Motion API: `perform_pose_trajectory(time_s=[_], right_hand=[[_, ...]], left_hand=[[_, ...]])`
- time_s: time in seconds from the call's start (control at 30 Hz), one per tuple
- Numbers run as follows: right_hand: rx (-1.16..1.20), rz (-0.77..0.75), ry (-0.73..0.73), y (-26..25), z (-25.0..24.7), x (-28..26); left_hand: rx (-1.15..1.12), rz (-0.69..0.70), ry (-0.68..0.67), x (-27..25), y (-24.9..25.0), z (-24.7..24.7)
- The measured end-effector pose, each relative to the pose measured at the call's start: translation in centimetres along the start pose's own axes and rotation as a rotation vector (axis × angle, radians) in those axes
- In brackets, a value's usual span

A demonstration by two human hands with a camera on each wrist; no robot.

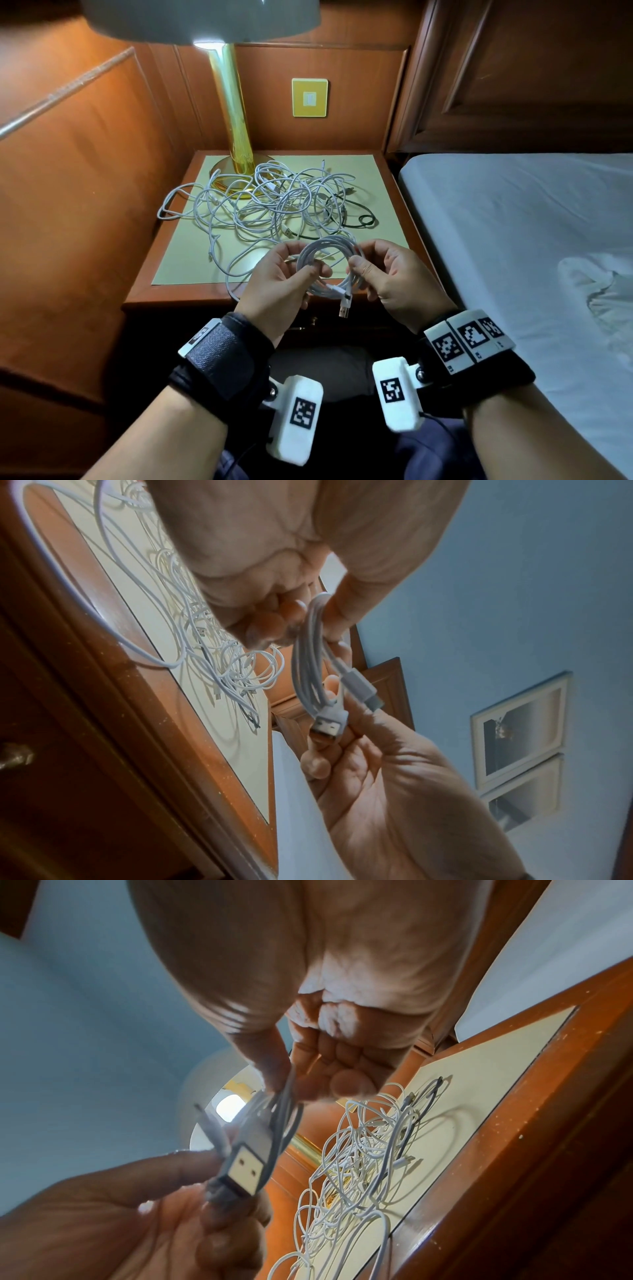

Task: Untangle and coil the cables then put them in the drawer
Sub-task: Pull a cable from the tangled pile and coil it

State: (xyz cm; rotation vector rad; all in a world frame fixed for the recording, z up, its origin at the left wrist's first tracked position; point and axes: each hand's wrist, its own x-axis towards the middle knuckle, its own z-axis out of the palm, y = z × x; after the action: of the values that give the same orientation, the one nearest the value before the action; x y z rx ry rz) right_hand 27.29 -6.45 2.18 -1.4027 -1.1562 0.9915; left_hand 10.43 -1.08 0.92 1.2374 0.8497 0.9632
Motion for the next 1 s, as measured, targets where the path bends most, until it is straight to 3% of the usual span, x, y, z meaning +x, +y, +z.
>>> perform_pose_trajectory(time_s=[0.13, 0.43, 0.77, 1.0], right_hand=[[0.026, -0.041, 0.049, 0.5, 0.0, 0.4], [-0.012, -0.136, 0.074, 0.8, 0.1, 0.5], [-0.096, -0.185, 0.106, 0.5, 0.5, -0.2], [-0.201, -0.195, 0.176, 0.0, 1.0, -0.6]], left_hand=[[-0.044, -0.002, -0.068, 0.1, 0.0, 0.0], [-0.115, 0.011, -0.082, 0.3, 0.1, 0.1], [-0.164, -0.018, 0.102, 0.4, 0.3, 0.4], [-0.144, -0.024, 0.084, 0.3, 0.3, 0.6]])
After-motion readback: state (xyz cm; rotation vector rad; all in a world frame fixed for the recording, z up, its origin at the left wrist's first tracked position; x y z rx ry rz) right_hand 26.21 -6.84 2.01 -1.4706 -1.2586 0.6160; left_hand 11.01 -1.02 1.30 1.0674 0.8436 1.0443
